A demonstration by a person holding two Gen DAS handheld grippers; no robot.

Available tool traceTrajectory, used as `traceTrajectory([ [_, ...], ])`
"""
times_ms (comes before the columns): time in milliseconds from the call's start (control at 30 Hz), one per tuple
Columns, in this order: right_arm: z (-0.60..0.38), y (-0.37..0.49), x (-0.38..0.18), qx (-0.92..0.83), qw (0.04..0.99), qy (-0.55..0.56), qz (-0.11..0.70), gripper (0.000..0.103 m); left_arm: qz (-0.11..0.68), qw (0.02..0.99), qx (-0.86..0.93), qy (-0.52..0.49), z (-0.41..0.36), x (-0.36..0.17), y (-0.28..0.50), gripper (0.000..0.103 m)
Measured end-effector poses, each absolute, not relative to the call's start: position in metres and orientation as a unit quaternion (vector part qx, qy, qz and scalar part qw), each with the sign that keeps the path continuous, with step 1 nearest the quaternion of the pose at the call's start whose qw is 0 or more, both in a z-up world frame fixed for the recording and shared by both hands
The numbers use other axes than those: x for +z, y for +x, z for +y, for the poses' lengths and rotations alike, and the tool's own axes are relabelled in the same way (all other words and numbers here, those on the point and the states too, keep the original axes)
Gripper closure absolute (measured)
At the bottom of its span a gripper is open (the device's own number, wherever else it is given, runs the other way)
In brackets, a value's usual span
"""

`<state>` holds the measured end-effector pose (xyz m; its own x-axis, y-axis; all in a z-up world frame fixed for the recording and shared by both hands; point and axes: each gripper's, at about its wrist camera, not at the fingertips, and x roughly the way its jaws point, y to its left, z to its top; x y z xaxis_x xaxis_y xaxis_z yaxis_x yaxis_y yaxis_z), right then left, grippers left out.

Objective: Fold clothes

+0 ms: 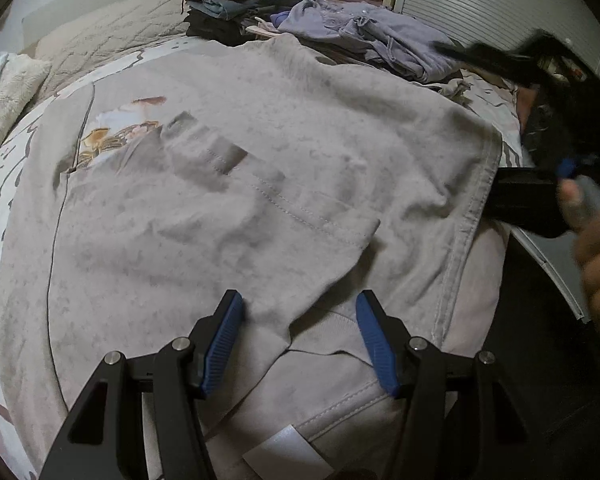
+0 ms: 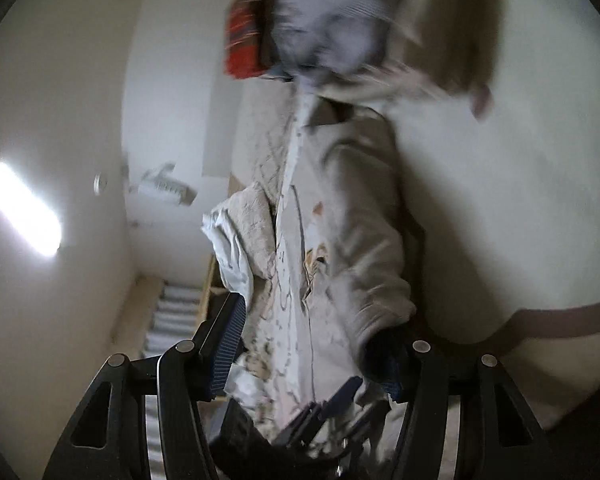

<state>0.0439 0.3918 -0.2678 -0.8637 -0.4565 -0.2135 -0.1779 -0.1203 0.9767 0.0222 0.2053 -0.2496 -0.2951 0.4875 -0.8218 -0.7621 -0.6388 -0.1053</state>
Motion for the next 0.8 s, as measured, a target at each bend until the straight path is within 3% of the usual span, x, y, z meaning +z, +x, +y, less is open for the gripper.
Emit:
traceTrajectory([
  [300, 0.413, -0.001, -0.200, -0.778, 0.087, 0.176, -0.597, 0.039, 0.130, 0.399, 0.787, -0.452, 0.201, -0.249, 0.018, 0.044],
  [500, 0.368, 0.029, -0.142, -0.896, 0.055, 0.204, -0.391, 0.039, 0.155, 0.410, 0.784, -0.441, 0.199, -0.250, 0.023, 0.044],
  [633, 0.340, 0.044, -0.143, -0.943, -0.089, 0.273, -0.170, 0.040, 0.158, 0.412, 0.783, -0.438, 0.200, -0.252, 0.025, 0.044],
  [667, 0.341, 0.044, -0.147, -0.941, -0.093, 0.285, -0.154, 0.040, 0.159, 0.414, 0.782, -0.438, 0.199, -0.252, 0.025, 0.044],
  [700, 0.345, 0.046, -0.151, -0.939, -0.089, 0.293, -0.156, 0.040, 0.159, 0.416, 0.781, -0.438, 0.198, -0.252, 0.026, 0.044],
  [800, 0.387, 0.045, -0.175, -0.900, -0.037, 0.295, -0.317, 0.039, 0.160, 0.418, 0.780, -0.437, 0.198, -0.251, 0.027, 0.044],
])
